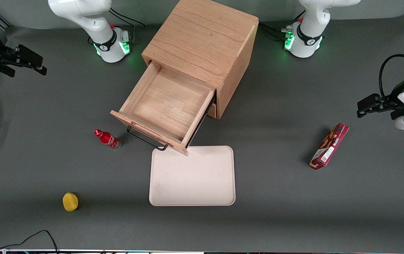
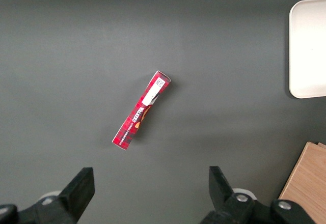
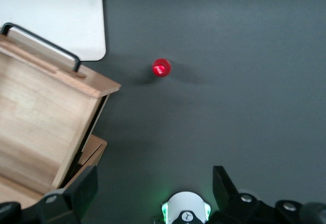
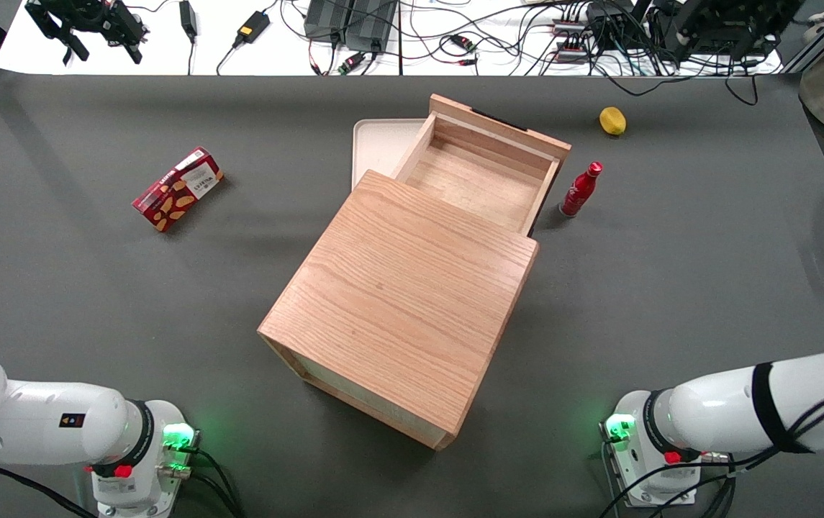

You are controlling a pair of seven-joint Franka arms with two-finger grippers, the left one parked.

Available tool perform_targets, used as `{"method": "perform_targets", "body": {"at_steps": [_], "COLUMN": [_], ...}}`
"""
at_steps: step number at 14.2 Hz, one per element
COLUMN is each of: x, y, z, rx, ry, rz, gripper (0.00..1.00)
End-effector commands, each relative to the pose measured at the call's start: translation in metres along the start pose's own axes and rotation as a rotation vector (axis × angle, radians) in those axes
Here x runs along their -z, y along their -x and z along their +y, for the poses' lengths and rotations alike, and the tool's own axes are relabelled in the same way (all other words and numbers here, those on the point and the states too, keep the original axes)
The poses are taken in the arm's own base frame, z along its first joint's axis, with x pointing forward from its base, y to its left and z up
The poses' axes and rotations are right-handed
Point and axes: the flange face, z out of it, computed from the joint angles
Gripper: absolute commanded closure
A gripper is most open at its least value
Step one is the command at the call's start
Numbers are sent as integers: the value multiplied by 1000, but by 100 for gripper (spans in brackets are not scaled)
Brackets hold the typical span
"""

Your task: Open upper drawer

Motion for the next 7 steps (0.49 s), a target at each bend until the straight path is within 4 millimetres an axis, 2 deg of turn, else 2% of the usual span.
{"method": "perform_targets", "body": {"at_steps": [1,2,7], "x": [-56,-66,-36], "y": [59,64,31], "z": [17,20,18], "rx": [-40,-38,-54], "ry": [-10,-10,-1], "rz": [100,125,145], "gripper": [0,0,0]}}
